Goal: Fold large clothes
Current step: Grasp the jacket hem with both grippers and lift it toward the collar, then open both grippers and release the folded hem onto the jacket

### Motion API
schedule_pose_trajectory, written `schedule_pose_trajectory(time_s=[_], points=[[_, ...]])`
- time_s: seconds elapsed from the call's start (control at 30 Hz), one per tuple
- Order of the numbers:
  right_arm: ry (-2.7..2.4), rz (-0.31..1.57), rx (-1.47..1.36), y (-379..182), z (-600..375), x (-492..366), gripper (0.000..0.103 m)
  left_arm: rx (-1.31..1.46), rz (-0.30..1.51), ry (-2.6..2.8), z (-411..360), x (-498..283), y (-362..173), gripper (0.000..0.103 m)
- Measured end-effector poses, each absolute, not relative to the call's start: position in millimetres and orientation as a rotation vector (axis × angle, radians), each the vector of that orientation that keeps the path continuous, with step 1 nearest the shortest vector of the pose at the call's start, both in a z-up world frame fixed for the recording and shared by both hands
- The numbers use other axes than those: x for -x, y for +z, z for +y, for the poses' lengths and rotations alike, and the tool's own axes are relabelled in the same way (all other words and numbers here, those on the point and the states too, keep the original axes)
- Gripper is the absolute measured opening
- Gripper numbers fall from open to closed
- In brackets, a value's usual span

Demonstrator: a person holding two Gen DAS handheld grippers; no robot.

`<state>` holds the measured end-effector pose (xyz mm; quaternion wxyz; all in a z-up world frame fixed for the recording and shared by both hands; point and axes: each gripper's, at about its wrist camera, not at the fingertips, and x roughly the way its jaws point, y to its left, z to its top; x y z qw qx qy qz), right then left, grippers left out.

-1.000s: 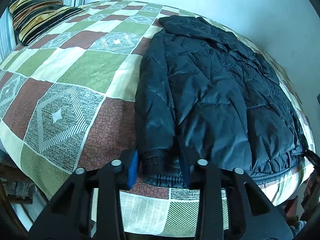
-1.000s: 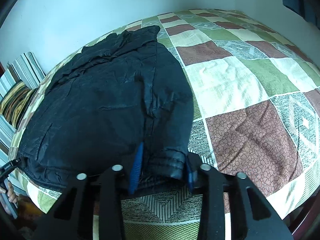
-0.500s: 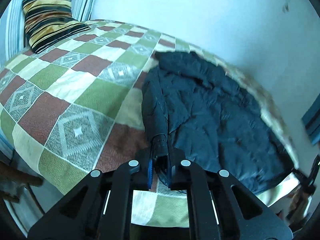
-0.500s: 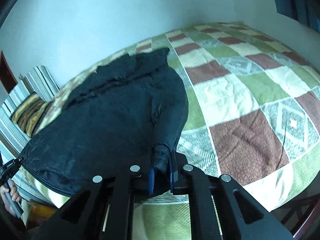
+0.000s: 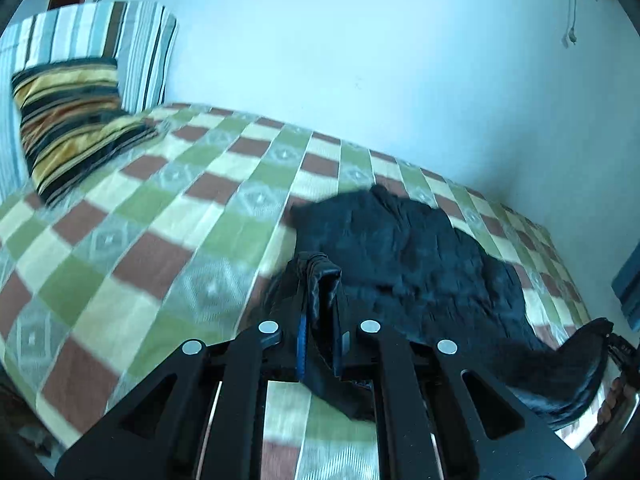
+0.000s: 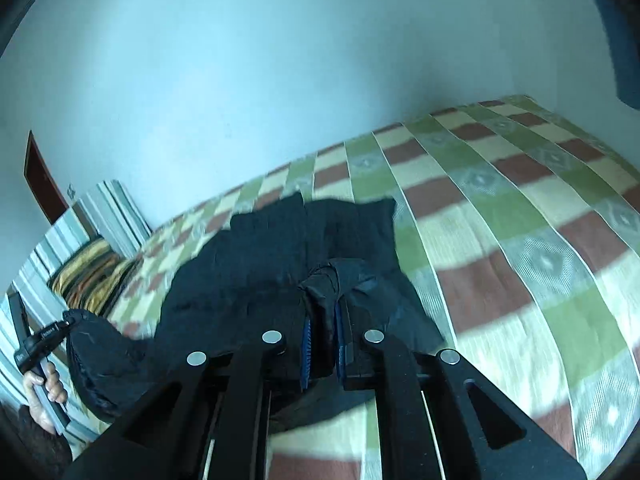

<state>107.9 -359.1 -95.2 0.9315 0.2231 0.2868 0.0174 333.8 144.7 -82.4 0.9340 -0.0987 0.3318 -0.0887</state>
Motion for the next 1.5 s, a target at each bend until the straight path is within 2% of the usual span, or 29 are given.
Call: schedule_pose_trajectory(time_s=[0.17,0.37,0.57,0.73,0.8,0.83,0.87,0.93,0.97,1.0,1.03,1.07,1.1,1.23,1.5], points=[[0.022,0.618,-0.509,-96,-373,-183,0.009,0.204,0.735,-0.129,128,-420,-88,0.009],[-0.034,0.734,-0.539,-136,-387,-264,0.009,0.134,0.816,-0.069,101,-499,-127,0.009],[-0.088,0.865,-0.528,-194,-390,-305,0.009,0.035,0.915,-0.032,77,-545,-185,0.009],[-0.081,0.873,-0.521,-200,-390,-308,0.01,-0.008,0.929,-0.038,72,-552,-200,0.012],[-0.072,0.87,-0.508,-195,-391,-307,0.016,0.005,0.917,-0.057,76,-550,-195,0.016],[-0.067,0.866,-0.503,-191,-392,-306,0.018,0.018,0.912,-0.07,78,-549,-192,0.024],[-0.063,0.861,-0.505,-188,-392,-304,0.025,0.034,0.909,-0.084,82,-547,-187,0.028],[-0.054,0.843,-0.524,-180,-395,-297,0.034,0.066,0.884,-0.095,90,-543,-178,0.051],[-0.049,0.833,-0.531,-175,-396,-294,0.039,0.076,0.859,-0.086,95,-538,-170,0.057],[-0.045,0.824,-0.528,-170,-396,-292,0.047,0.077,0.839,-0.074,98,-535,-165,0.068],[-0.04,0.817,-0.524,-166,-396,-289,0.055,0.08,0.817,-0.067,103,-532,-160,0.07],[-0.041,0.796,-0.51,-160,-396,-284,0.068,0.083,0.797,-0.074,108,-528,-154,0.07],[-0.044,0.779,-0.494,-156,-396,-280,0.071,0.08,0.794,-0.081,111,-526,-151,0.07],[-0.014,0.774,-0.417,-145,-396,-270,0.072,0.042,0.801,-0.111,121,-520,-152,0.07],[0.043,0.849,-0.278,-158,-402,-291,0.072,-0.028,0.841,-0.176,135,-525,-170,0.07]])
